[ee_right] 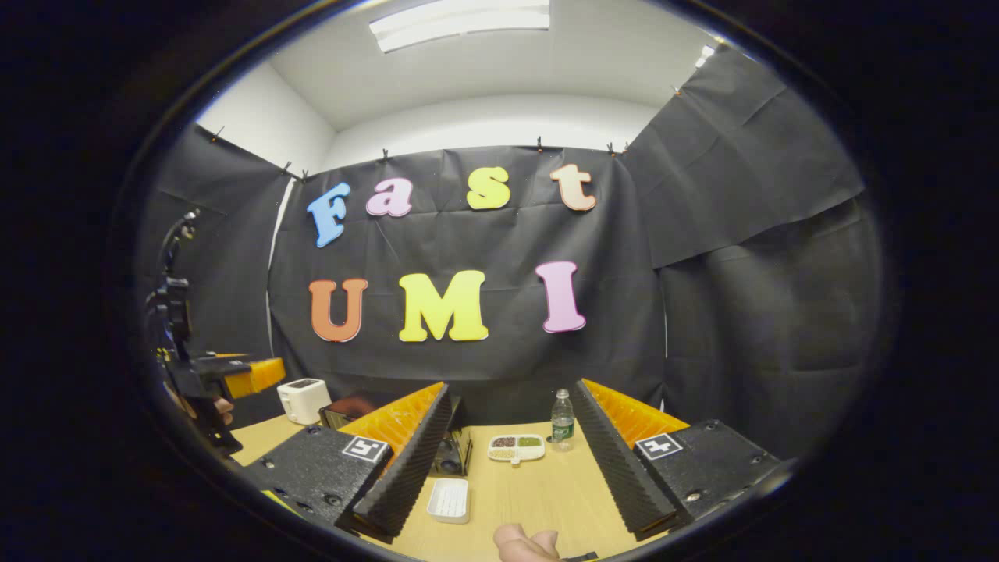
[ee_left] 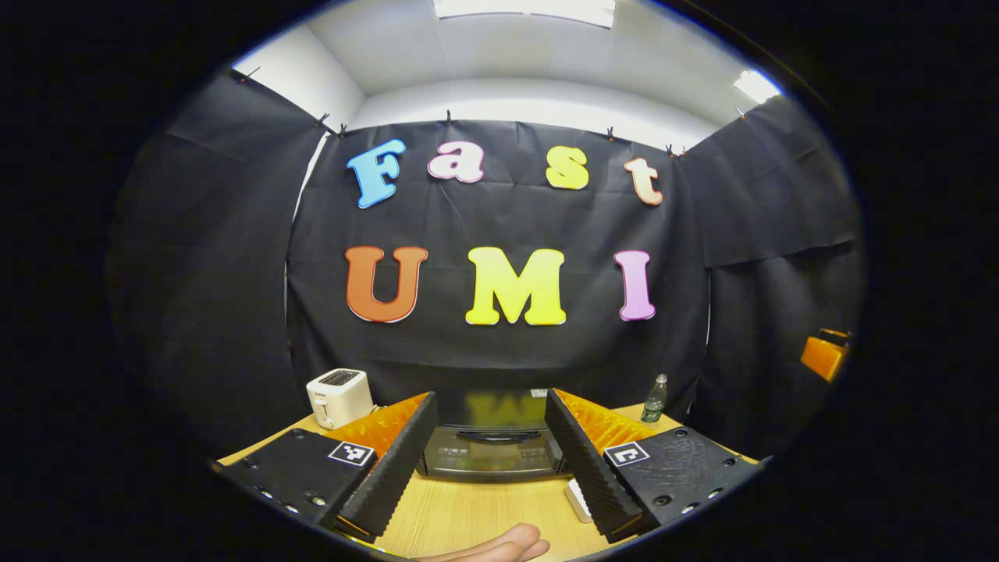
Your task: Open the electric oven with the left hand, put the food in, and close the electric oven.
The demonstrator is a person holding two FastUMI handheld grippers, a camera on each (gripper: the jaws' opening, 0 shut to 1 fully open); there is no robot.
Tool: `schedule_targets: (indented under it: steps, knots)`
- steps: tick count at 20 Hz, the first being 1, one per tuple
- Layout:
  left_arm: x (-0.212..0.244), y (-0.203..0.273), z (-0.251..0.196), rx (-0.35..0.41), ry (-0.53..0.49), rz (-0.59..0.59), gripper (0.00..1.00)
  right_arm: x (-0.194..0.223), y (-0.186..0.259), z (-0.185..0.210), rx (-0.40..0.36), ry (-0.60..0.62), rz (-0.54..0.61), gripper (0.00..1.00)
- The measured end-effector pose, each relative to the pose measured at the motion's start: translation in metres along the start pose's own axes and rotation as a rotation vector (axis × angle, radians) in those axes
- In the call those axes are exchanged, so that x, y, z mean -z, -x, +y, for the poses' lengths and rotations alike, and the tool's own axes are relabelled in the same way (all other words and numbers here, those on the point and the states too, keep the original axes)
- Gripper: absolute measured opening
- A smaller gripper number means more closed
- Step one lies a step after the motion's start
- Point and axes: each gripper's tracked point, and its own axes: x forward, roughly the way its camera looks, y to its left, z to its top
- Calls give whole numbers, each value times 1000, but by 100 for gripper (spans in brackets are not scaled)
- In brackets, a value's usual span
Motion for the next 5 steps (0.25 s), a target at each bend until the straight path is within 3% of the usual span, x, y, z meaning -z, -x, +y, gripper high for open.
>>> schedule_targets:
  steps: [5]
  knots:
    - [-33, 36, 0, -15, -3, -60, 92, -9, 5, -3, 7, -3, -21, 100]
